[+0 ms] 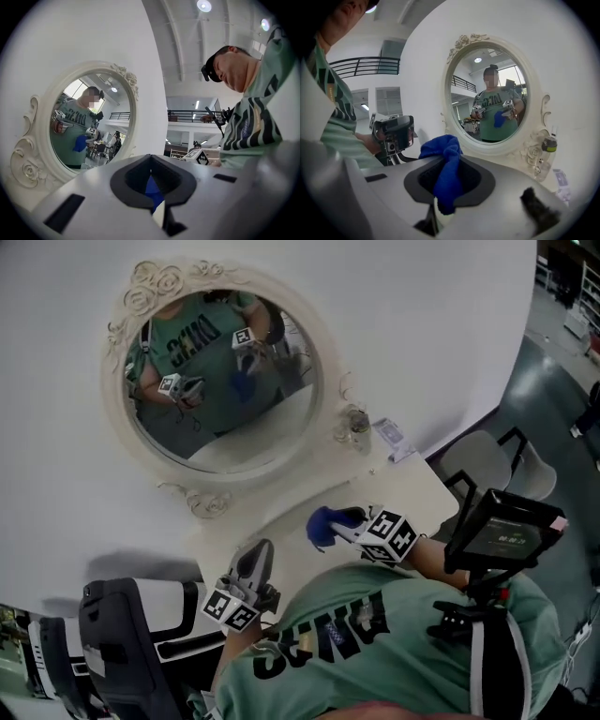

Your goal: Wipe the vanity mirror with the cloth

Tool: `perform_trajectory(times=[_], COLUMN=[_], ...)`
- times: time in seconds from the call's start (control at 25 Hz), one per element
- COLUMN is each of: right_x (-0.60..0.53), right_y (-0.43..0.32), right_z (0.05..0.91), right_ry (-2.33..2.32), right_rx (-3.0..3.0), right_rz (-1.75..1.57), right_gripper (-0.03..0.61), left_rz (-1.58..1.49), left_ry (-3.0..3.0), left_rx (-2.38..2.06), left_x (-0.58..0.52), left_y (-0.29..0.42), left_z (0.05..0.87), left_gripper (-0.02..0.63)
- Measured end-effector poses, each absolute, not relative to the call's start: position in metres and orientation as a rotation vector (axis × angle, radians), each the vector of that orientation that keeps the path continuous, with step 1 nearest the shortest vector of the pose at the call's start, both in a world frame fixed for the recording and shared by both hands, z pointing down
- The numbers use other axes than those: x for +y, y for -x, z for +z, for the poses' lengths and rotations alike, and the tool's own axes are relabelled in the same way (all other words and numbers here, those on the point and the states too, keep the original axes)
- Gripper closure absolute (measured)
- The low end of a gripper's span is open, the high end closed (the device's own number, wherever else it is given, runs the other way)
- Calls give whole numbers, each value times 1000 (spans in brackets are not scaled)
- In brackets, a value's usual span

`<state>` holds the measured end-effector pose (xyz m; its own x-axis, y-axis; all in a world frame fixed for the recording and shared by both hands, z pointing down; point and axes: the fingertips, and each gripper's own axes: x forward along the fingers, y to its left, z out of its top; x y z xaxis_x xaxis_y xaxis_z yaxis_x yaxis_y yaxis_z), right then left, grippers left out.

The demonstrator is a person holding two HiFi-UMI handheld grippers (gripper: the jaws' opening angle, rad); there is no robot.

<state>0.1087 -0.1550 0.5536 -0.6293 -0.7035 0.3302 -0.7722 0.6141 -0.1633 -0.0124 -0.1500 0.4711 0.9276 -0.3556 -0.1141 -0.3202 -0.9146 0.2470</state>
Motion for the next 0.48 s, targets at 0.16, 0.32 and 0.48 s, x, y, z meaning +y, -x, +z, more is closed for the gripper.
perform_trajectory(times=[0.16,0.32,0.48], right_x=[-150,-150,-151], right_y=[-94,-87,-85], right_z=[552,551,548], right_ry=[-1161,-1111,-1093], right_rx=[-2615,-2621,-2627], right_rz=[380,329,310], right_gripper=[529,529,529], left_rz=[-236,-243,-242], left_ry=[-2849,-2845,-2855], left_rx=[-521,-553,-557], left_x=[-148,-147,-147], left_y=[16,22,24], left_z=[475,479,478], left_gripper=[604,604,604])
